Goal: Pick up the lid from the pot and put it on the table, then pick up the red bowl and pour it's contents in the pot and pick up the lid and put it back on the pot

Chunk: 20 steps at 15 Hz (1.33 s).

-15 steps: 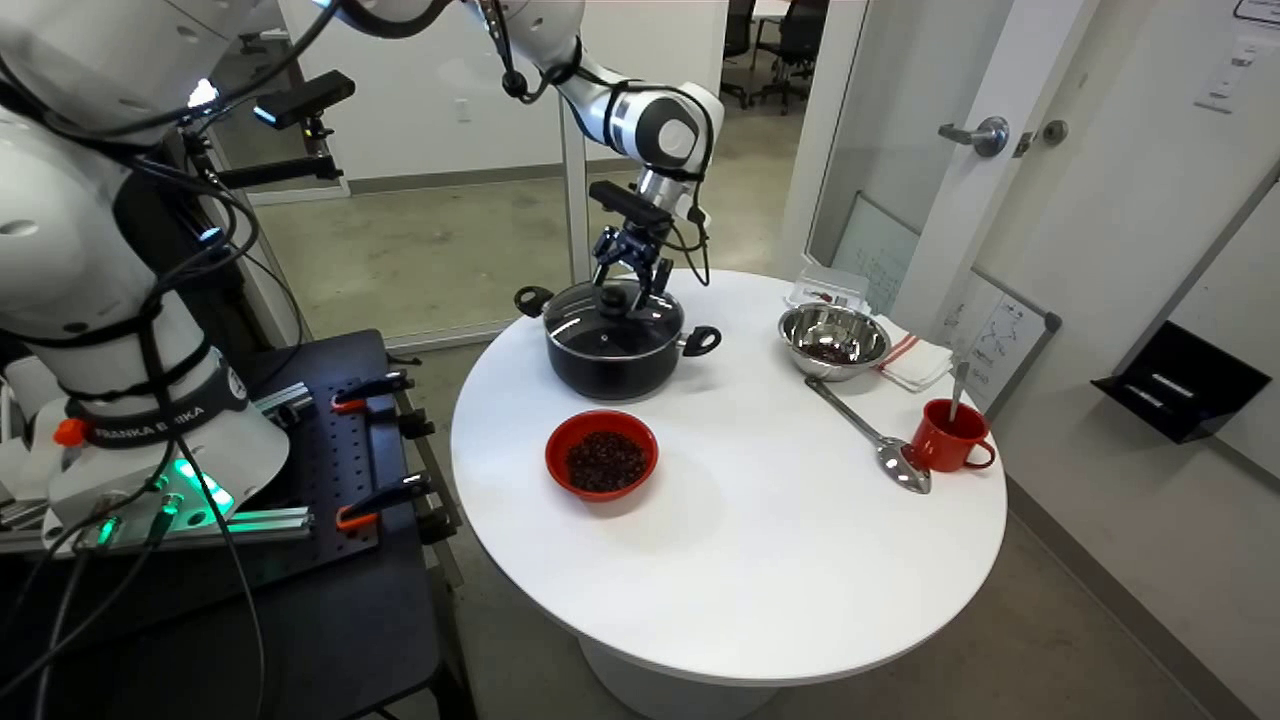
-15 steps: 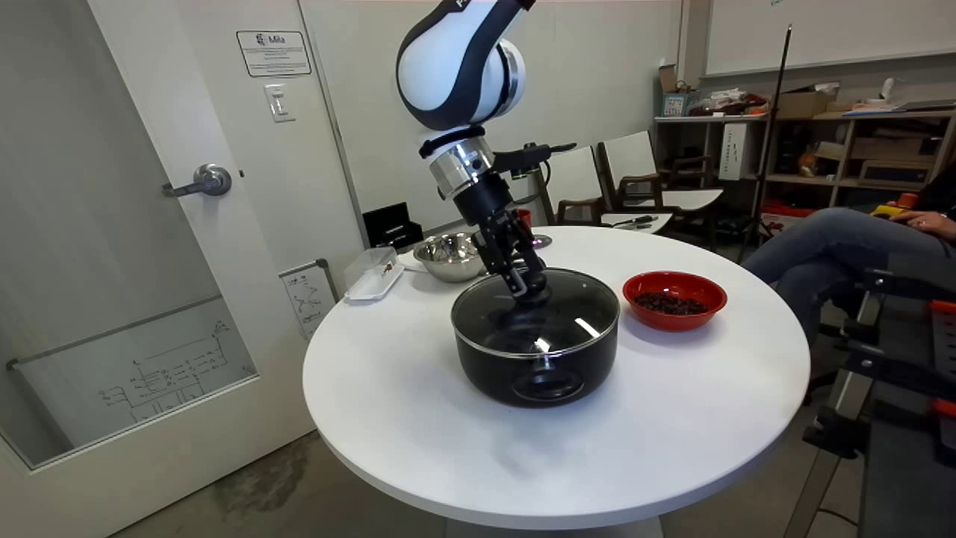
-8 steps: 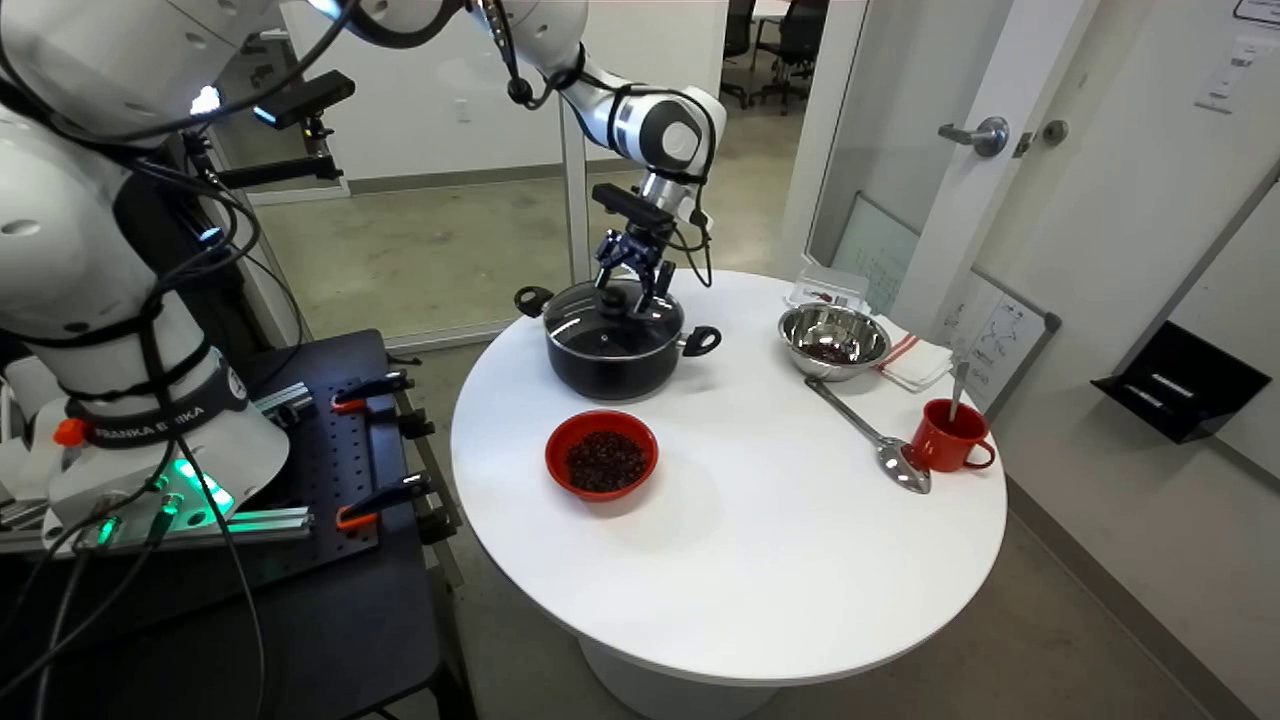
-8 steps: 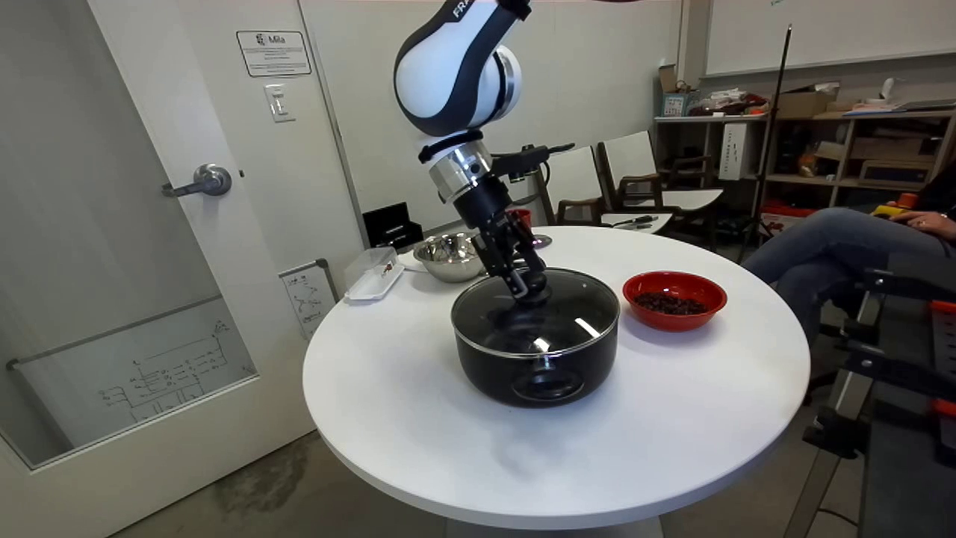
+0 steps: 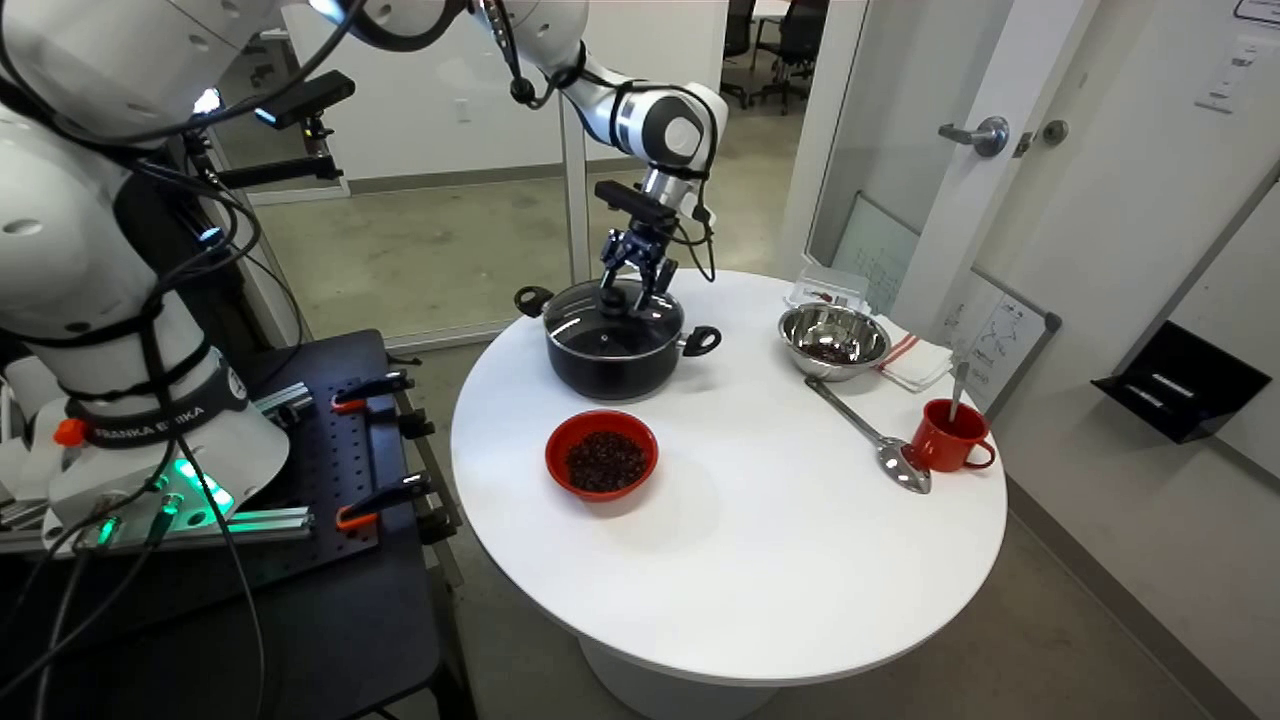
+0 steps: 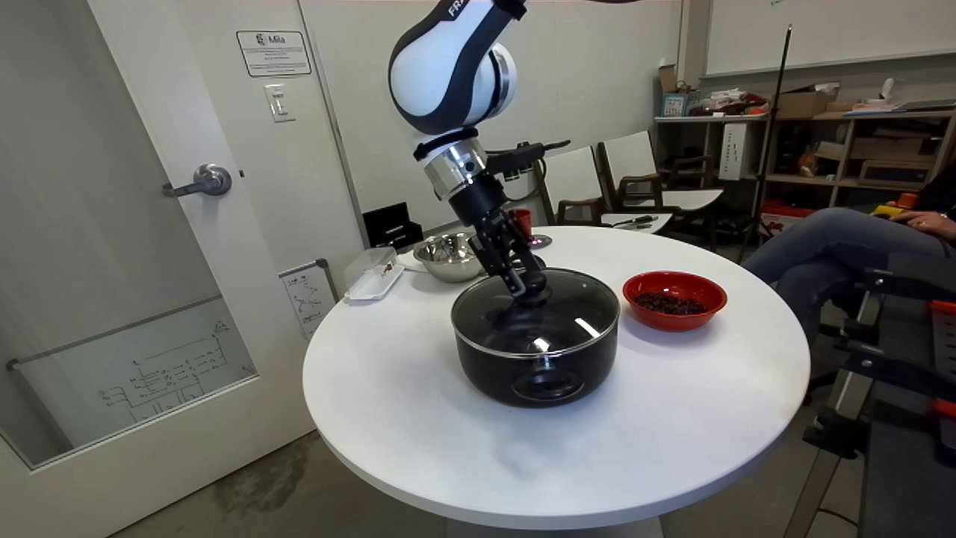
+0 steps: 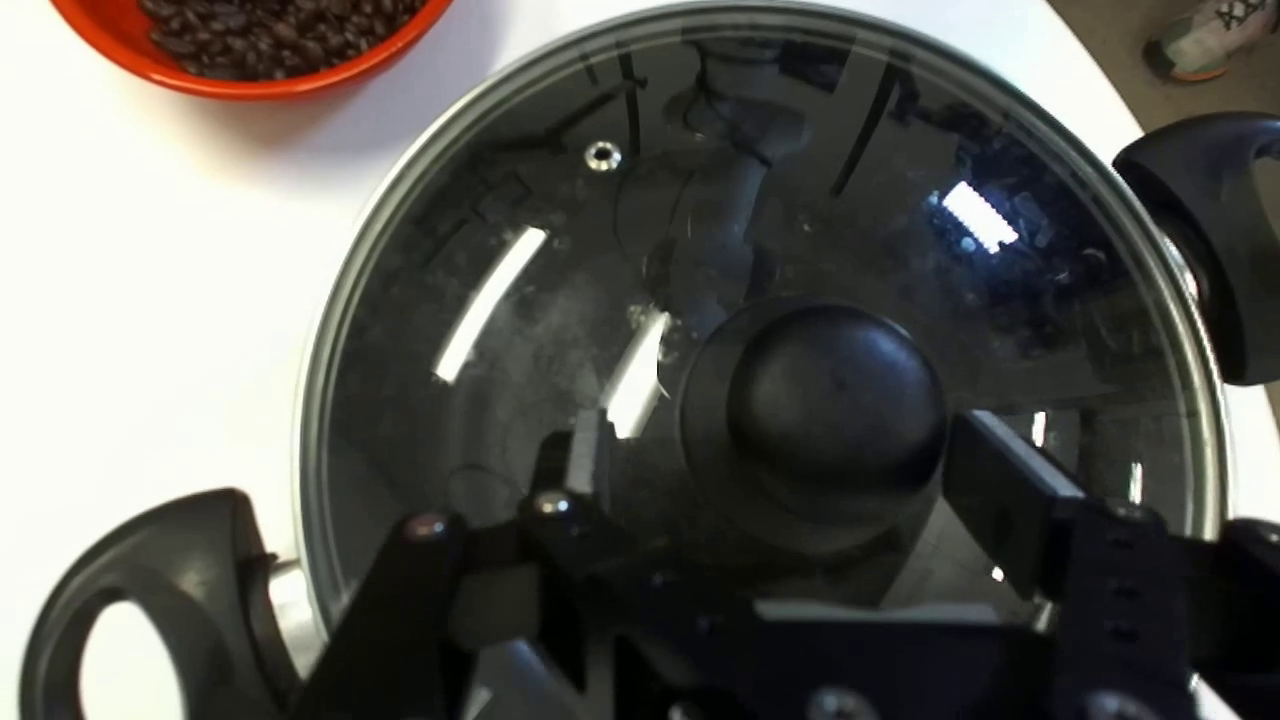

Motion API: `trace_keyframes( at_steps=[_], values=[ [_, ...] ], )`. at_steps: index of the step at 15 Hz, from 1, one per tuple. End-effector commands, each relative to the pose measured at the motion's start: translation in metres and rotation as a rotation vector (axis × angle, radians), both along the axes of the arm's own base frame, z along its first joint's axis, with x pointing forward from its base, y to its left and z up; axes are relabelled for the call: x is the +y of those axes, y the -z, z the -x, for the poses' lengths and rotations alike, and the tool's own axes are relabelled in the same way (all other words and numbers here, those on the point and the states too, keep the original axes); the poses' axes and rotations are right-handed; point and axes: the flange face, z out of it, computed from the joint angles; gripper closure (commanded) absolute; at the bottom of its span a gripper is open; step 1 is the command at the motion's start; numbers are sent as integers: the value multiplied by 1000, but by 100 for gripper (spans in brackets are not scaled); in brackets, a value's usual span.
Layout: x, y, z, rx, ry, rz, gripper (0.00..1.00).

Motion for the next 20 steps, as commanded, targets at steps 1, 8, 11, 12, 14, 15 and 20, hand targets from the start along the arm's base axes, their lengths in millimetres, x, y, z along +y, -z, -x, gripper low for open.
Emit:
trace_keyframes(
  at_steps=[1, 8, 11, 12, 14, 15, 20],
  values=[
    [4, 0, -6, 22, 8, 32, 42],
    [5, -1, -5, 65, 18, 44, 17],
    [4, -1, -6, 82, 17, 47, 20],
    [4, -1, -6, 88, 17, 48, 44],
    [4, -2, -7, 98, 15, 48, 49],
    [4, -2, -7, 101, 15, 49, 55],
    [6, -1, -9, 124, 14, 51, 75]
  ],
)
